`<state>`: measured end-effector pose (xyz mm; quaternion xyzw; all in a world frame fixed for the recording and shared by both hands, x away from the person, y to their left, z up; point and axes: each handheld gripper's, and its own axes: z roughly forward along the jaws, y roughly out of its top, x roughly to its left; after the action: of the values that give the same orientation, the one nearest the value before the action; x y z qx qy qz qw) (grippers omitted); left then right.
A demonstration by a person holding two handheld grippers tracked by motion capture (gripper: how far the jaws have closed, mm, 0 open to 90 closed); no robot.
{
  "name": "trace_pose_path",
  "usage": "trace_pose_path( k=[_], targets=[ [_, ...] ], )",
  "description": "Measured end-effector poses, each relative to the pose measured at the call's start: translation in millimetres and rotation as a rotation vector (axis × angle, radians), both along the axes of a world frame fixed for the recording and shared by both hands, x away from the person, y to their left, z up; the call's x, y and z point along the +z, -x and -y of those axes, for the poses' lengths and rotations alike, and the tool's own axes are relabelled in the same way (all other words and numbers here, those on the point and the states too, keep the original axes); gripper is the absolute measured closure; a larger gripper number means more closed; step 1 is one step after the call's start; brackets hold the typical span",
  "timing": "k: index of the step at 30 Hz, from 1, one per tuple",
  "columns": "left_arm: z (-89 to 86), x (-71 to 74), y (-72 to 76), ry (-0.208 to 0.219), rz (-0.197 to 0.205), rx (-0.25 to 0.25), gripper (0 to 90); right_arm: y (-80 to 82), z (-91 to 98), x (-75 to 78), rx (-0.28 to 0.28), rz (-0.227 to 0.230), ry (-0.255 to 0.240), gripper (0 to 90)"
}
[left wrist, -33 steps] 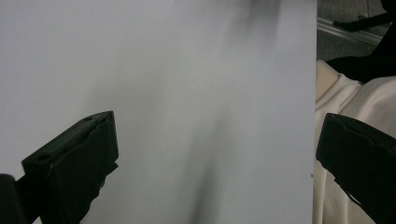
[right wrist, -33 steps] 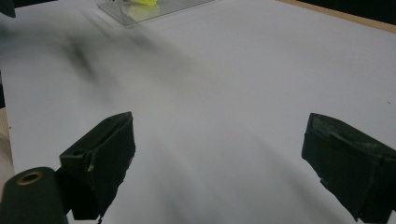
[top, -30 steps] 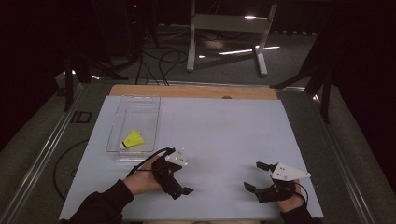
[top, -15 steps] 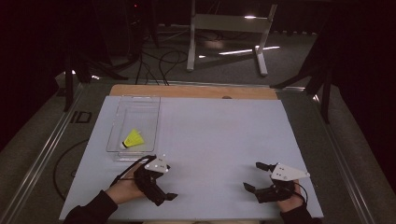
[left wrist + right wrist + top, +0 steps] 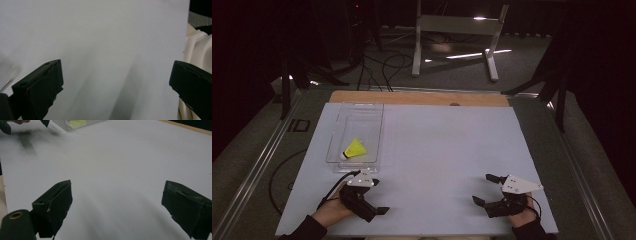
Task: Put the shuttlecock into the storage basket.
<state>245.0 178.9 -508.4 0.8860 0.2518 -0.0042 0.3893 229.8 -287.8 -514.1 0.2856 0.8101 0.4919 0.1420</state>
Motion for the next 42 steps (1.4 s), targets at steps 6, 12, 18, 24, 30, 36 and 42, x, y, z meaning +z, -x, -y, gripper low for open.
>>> trace_pose_path(
  k=[6, 12, 18, 24, 30, 36, 42],
  targets=[
    [-13.2, -7.4, 5.4, 0.007, 0.018, 0.066, 0.1, 0.1, 0.1, 0.0, -0.001, -0.001, 0.001, 9.7],
    [-23.2, -10.8, 9.9, 0.043, 0.038, 0.170, 0.1, -0.2, 0.4, -0.3, -0.001, 0.001, 0.002, 9.7],
    [-29.6, -12.7, 16.0, 0.052, 0.066, 0.251, 0.2, -0.3, 0.0, -0.7, 0.000, -0.009, 0.004, 9.7],
    [-33.3, -17.2, 21.8, 0.067, 0.115, 0.268, 0.2, 0.0, -0.2, -1.0, 0.000, -0.011, 0.008, 9.7],
    [-33.4, -20.4, 23.8, 0.060, 0.166, 0.273, 0.2, -0.1, 0.6, -2.3, -0.001, -0.020, 0.009, 9.8],
    [-29.2, -18.2, 27.9, 0.072, 0.187, 0.222, 0.2, -0.5, 0.1, -4.4, 0.006, -0.031, 0.016, 9.7],
    [-28.6, -21.4, 26.1, 0.095, 0.147, 0.199, 0.2, -1.3, 0.1, -5.6, 0.005, -0.037, 0.017, 9.8]
  ],
)
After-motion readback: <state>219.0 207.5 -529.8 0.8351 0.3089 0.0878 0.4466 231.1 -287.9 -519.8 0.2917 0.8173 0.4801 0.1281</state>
